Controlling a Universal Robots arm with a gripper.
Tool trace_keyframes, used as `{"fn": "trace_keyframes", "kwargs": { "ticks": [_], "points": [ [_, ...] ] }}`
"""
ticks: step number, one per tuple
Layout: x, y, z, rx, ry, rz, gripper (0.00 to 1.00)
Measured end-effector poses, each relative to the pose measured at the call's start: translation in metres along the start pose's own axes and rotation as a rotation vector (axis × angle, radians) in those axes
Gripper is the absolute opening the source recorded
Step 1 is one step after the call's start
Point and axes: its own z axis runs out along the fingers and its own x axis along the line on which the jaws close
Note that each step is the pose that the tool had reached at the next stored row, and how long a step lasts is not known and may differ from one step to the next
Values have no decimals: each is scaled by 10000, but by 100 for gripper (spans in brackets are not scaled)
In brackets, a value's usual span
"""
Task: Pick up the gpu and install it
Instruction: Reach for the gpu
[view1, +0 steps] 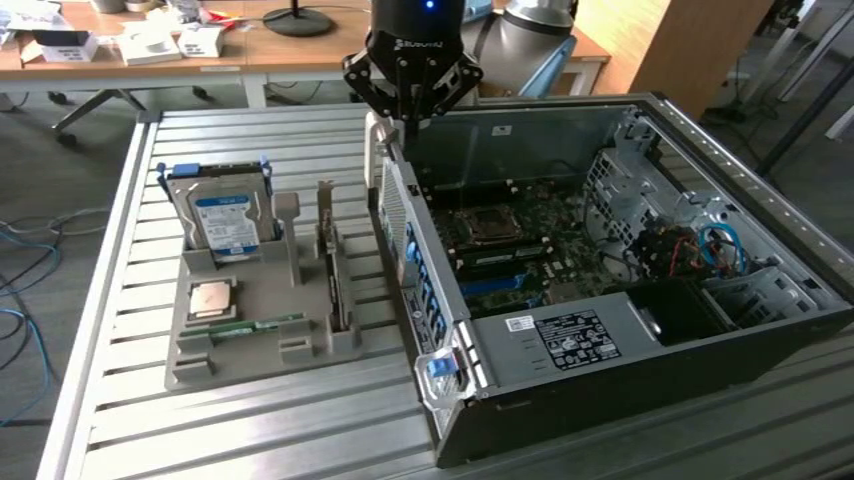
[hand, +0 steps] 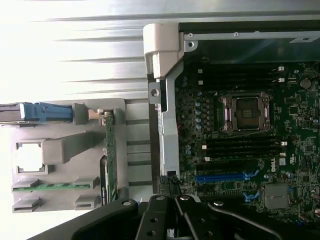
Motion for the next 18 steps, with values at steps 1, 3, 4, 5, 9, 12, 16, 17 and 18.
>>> {"fn": "trace_keyframes", "kwargs": {
  "ticks": [1,3,4,5,9,12,16,17,18],
  "points": [
    [10,-1,0,0,0,0,11],
    [35,-2,-1,1,0,0,11],
    [49,-3,-1,0,0,0,11],
    [62,-4,-2,0,0,-1,11],
    [121,-9,-3,0,0,0,11],
    [166,-12,-4,0,0,1,11],
    [227,-15,-6,1,0,2,11],
    [245,-16,-7,1,0,2,11],
    [263,-17,-7,0,0,2,11]
  ]
}}
